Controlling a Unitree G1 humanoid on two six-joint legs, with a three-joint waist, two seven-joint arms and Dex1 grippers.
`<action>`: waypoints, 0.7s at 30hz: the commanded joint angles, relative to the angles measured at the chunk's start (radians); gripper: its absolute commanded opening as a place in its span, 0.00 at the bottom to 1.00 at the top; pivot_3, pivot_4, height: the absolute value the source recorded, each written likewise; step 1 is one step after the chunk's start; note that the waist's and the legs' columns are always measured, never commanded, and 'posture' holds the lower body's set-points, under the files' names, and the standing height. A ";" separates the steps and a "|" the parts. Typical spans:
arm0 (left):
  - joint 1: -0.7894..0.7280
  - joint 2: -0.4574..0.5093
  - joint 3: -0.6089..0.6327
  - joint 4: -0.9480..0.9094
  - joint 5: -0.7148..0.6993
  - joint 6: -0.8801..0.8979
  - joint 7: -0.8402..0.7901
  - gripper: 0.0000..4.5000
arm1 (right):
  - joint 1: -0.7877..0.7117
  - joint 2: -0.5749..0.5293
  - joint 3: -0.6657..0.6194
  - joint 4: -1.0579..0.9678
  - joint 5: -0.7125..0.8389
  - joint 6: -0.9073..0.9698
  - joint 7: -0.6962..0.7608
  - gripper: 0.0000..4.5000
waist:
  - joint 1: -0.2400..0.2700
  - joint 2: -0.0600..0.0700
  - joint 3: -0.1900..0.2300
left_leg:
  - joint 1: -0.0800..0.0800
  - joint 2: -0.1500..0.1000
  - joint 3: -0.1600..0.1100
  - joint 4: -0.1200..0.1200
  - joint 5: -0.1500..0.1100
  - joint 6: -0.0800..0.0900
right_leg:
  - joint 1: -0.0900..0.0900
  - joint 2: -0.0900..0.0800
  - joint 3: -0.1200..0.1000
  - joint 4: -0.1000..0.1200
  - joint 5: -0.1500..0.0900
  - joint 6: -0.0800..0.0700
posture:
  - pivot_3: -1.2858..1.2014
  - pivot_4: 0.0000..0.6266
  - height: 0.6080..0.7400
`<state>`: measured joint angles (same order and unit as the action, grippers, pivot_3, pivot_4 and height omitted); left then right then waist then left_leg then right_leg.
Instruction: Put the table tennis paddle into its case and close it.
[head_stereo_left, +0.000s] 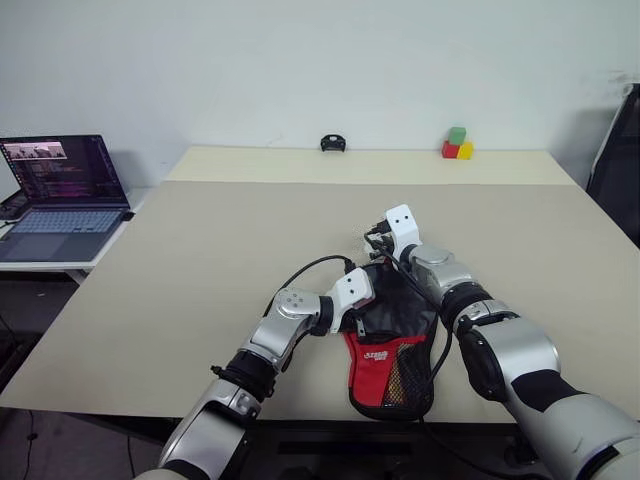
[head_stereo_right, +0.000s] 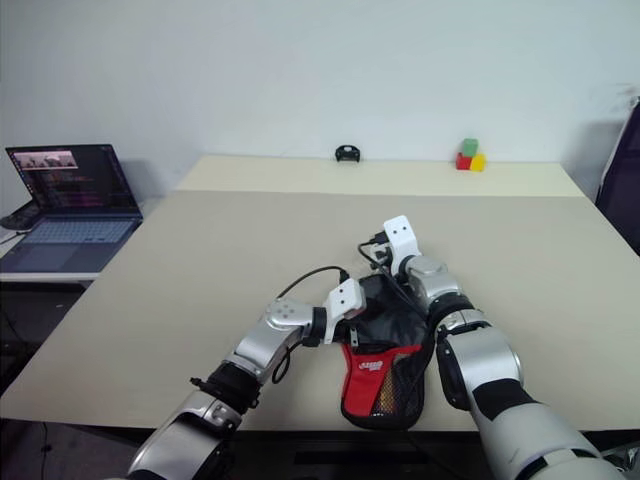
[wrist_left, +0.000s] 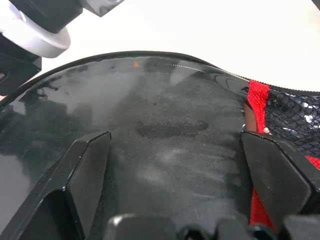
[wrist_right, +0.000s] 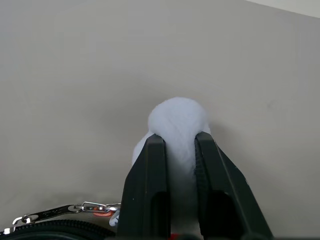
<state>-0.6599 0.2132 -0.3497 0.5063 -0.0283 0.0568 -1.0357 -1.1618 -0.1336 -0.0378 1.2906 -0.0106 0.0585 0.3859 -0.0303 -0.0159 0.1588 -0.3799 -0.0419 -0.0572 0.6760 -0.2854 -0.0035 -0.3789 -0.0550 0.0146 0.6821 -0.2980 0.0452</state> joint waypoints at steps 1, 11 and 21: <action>0.048 0.013 -0.066 0.077 0.062 0.020 -0.023 1.00 | -0.053 -0.030 -0.033 -0.053 0.026 0.007 0.008 0.06 | 0.000 0.000 0.000 | 0.000 0.000 0.000 0.000 0.000 0.000 | 0.000 0.000 0.000 0.000 0.000 0.000 | 0.52 0.24 1.00; 0.052 -0.001 -0.065 0.101 0.058 0.021 -0.039 1.00 | -0.016 -0.163 -0.039 -0.069 0.017 0.034 0.003 0.06 | 0.001 0.001 0.000 | 0.000 0.000 0.000 -0.001 0.000 0.000 | 0.000 0.000 0.000 -0.002 0.000 0.000 | 0.52 0.24 1.00; 0.028 -0.026 -0.061 0.150 0.059 0.007 -0.040 1.00 | 0.099 -0.279 -0.042 -0.244 0.031 0.129 0.053 0.06 | 0.009 0.002 -0.001 | -0.001 0.000 0.000 0.000 0.000 0.000 | 0.002 -0.001 -0.001 -0.002 0.000 0.000 | 0.52 0.24 1.00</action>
<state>-0.6811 0.1883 -0.3487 0.5656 -0.0298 0.0486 -1.0643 -1.0661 -0.3699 -0.0577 1.1235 0.0088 0.1704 0.4365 -0.0211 -0.0143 0.1577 -0.3804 -0.0422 -0.0576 0.6757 -0.2857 -0.0030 -0.3766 -0.0557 0.0134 0.6796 -0.2981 0.0452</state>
